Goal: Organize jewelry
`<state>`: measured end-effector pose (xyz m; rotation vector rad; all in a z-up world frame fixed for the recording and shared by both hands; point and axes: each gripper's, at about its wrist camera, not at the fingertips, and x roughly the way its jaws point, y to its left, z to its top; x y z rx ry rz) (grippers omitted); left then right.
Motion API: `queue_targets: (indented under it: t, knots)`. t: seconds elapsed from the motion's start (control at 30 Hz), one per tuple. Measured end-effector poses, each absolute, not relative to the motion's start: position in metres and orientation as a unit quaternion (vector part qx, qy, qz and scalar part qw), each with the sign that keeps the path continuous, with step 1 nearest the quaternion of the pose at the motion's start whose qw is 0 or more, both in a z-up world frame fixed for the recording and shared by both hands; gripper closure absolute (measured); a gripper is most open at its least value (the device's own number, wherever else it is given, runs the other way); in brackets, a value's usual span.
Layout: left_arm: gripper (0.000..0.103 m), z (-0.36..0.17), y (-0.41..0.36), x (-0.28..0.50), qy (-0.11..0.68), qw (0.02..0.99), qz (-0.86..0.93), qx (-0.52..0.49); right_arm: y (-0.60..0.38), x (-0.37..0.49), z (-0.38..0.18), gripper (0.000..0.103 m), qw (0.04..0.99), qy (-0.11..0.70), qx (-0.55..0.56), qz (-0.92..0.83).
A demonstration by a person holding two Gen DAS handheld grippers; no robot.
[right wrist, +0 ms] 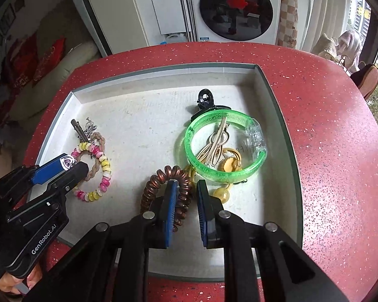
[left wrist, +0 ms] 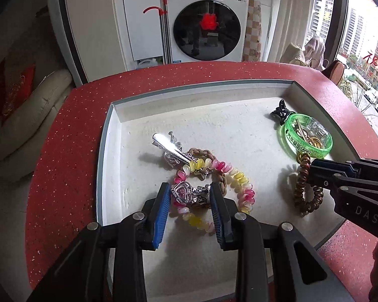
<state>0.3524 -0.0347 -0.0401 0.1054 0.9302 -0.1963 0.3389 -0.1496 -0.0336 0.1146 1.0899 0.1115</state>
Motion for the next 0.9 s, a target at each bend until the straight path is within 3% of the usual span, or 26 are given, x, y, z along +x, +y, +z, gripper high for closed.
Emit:
queue_targets:
  t: [0.07,0.47,0.53,0.57,0.6,0.9]
  knots:
    - [0.053,-0.039,-0.035,0.353,0.449,0.887,-0.094,0.05,-0.15,0.337,-0.031,0.06,0.853,0.514,0.067,0.057]
    - [0.053,-0.023,-0.025,0.346,0.433,0.895,-0.104,0.017,-0.163,0.325,-0.005,0.055,0.867,0.485,0.097,0.059]
    - [0.043,-0.021,-0.024,0.347,0.432,0.896,-0.1,0.014,-0.167,0.324,-0.002,0.054,0.87,0.48,0.103,0.055]
    - [0.02,-0.019,-0.023,0.346,0.43,0.897,-0.098,0.012,-0.169,0.323,-0.001,0.054,0.871,0.477,0.105,0.053]
    - [0.011,-0.017,-0.022,0.345,0.423,0.901,-0.094,0.011,-0.17,0.322,0.0,0.054,0.872,0.475,0.107,0.052]
    - [0.01,-0.011,-0.026,0.343,0.42,0.903,-0.092,0.021,-0.171,0.322,-0.001,0.054,0.87,0.479,0.106,0.049]
